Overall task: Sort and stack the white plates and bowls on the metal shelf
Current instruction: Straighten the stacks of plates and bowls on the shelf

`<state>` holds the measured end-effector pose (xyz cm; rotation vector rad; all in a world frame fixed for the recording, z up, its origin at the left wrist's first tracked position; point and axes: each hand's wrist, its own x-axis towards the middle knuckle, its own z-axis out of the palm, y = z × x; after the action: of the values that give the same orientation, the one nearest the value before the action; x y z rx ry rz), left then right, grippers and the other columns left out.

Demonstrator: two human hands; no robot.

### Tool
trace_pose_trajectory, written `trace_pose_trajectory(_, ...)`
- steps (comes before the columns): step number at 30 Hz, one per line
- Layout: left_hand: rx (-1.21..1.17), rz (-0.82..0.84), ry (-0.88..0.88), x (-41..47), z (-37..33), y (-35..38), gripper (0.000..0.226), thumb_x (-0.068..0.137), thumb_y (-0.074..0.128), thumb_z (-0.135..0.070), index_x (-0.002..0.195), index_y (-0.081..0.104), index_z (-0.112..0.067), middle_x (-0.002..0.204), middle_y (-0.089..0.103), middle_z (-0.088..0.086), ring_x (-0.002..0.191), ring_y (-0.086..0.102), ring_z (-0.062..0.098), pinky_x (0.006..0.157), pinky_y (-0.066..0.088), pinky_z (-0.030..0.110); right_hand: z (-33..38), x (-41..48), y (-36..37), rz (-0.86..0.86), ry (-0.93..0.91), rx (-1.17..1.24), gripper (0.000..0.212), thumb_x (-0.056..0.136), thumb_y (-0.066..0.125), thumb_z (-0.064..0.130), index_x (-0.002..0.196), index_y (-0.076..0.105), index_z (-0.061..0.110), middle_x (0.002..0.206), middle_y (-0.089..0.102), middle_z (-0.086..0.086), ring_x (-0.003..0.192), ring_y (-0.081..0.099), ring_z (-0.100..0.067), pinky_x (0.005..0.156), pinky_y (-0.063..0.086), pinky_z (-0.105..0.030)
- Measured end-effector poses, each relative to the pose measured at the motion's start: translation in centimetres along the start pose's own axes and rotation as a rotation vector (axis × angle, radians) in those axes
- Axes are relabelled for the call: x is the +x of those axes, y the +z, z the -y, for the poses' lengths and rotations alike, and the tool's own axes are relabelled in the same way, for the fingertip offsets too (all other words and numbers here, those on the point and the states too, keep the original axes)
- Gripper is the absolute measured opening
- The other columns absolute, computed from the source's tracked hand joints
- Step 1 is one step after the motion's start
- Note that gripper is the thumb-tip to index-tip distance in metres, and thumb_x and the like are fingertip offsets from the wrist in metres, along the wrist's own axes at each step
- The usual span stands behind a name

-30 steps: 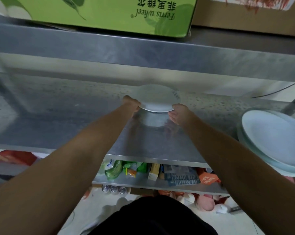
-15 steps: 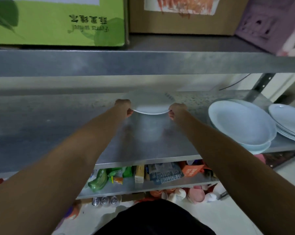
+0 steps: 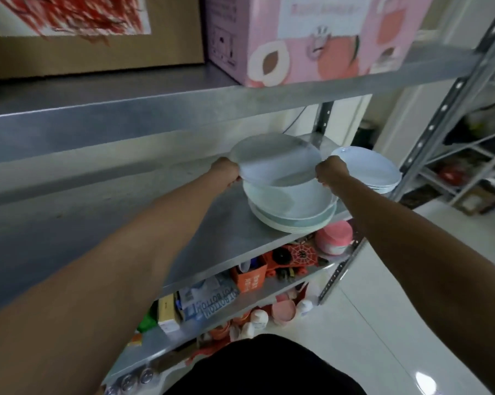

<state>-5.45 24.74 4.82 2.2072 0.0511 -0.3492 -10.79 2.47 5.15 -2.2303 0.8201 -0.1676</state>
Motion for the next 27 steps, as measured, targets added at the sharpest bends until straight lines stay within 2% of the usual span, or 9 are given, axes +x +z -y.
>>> trace_pose_trajectory(1, 0.031, 0.019, 0.01, 0.0, -0.5, 1.0, 0.037, 0.09, 0.046, -0.009, 0.053, 0.048, -0.008, 0.053, 0.047, 0.008, 0.043, 0.037, 0.018, 0.04, 0.029, 0.02, -0.9, 0.2, -0.6, -0.001, 0.01, -0.029, 0.021, 0.089, 0.044, 0.008, 0.069, 0.047, 0.011, 0.096, 0.053, -0.018, 0.084, 0.049, -0.025, 0.067, 0.043, -0.031)
trace_pose_trajectory(3, 0.068, 0.055, 0.028, 0.2, -1.1, 2.6, 0.037, 0.09, 0.045, -0.009, 0.054, 0.049, -0.007, 0.052, 0.047, 0.006, 0.042, 0.037, 0.017, 0.036, 0.028, 0.016, -2.4, 0.5, -1.6, -0.015, 0.025, -0.061, 0.02, 0.091, 0.042, 0.009, 0.096, 0.06, 0.0, 0.108, 0.06, -0.023, 0.086, 0.048, -0.026, 0.073, 0.04, -0.031)
trace_pose_trajectory(6, 0.136, 0.082, 0.06, 0.2, -1.9, 4.3, 0.036, 0.09, 0.046, -0.009, 0.054, 0.048, -0.008, 0.052, 0.045, 0.007, 0.042, 0.036, 0.018, 0.037, 0.029, 0.016, -4.0, 0.5, -2.7, -0.036, 0.032, -0.123, 0.033, 0.091, 0.041, 0.007, 0.118, 0.055, -0.006, 0.119, 0.061, -0.023, 0.092, 0.056, -0.033, 0.072, 0.04, -0.031)
trace_pose_trajectory(11, 0.296, 0.117, 0.097, 0.3, -2.2, 6.0, 0.025, 0.089, 0.044, -0.007, 0.064, 0.051, -0.004, 0.064, 0.048, 0.01, 0.065, 0.051, 0.026, 0.06, 0.041, 0.025, -5.5, 0.2, -3.1, -0.058, 0.007, -0.231, 0.028, 0.091, 0.04, 0.007, 0.11, 0.059, -0.002, 0.104, 0.063, -0.019, 0.082, 0.054, -0.031, 0.07, 0.044, -0.034)
trace_pose_trajectory(13, 0.328, 0.089, 0.115, 0.3, -2.0, 6.2, 0.016, 0.09, 0.043, -0.009, 0.083, 0.056, -0.002, 0.084, 0.06, 0.017, 0.083, 0.056, 0.028, 0.073, 0.044, 0.03, -5.8, 0.1, -2.8, -0.066, -0.004, -0.285, 0.025, 0.089, 0.041, 0.007, 0.104, 0.06, 0.0, 0.089, 0.058, -0.014, 0.077, 0.052, -0.029, 0.067, 0.043, -0.033)
trace_pose_trajectory(16, 0.431, 0.004, 0.153, 0.4, -2.0, 5.8, 0.031, 0.094, 0.04, -0.017, 0.112, 0.059, -0.001, 0.115, 0.064, 0.018, 0.104, 0.062, 0.032, 0.087, 0.049, 0.037, -5.9, -0.1, -2.3, -0.1, -0.013, -0.342, 0.021, 0.087, 0.044, 0.006, 0.099, 0.06, 0.002, 0.087, 0.054, -0.011, 0.078, 0.053, -0.03, 0.065, 0.041, -0.032)
trace_pose_trajectory(22, 0.503, -0.119, 0.102, 2.0, -1.4, 4.4, 0.038, 0.098, 0.037, -0.022, 0.121, 0.056, 0.001, 0.127, 0.058, 0.018, 0.114, 0.059, 0.033, 0.095, 0.047, 0.039, -6.0, 0.0, -1.8, -0.074, -0.004, -0.349, 0.018, 0.087, 0.046, 0.009, 0.097, 0.061, 0.004, 0.085, 0.054, -0.009, 0.077, 0.053, -0.027, 0.065, 0.041, -0.031)
trace_pose_trajectory(25, 0.42, -0.12, 0.046, 2.7, -0.6, 3.9, 0.043, 0.099, 0.035, -0.03, 0.122, 0.052, 0.002, 0.129, 0.056, 0.02, 0.115, 0.057, 0.034, 0.088, 0.045, 0.036, -6.2, -0.1, -1.7, -0.082, 0.049, -0.242, 0.013, 0.088, 0.044, 0.015, 0.085, 0.055, 0.008, 0.084, 0.056, -0.009, 0.074, 0.053, -0.027, 0.063, 0.04, -0.029)
trace_pose_trajectory(27, 0.325, -0.101, -0.01, 3.2, -0.2, 3.6, 0.049, 0.099, 0.033, -0.034, 0.131, 0.044, 0.001, 0.136, 0.049, 0.021, 0.122, 0.051, 0.035, 0.095, 0.043, 0.038, -6.4, -0.2, -1.8, -0.075, 0.136, -0.101, 0.019, 0.089, 0.043, 0.017, 0.078, 0.053, 0.006, 0.085, 0.057, -0.011, 0.075, 0.054, -0.028, 0.064, 0.044, -0.031)
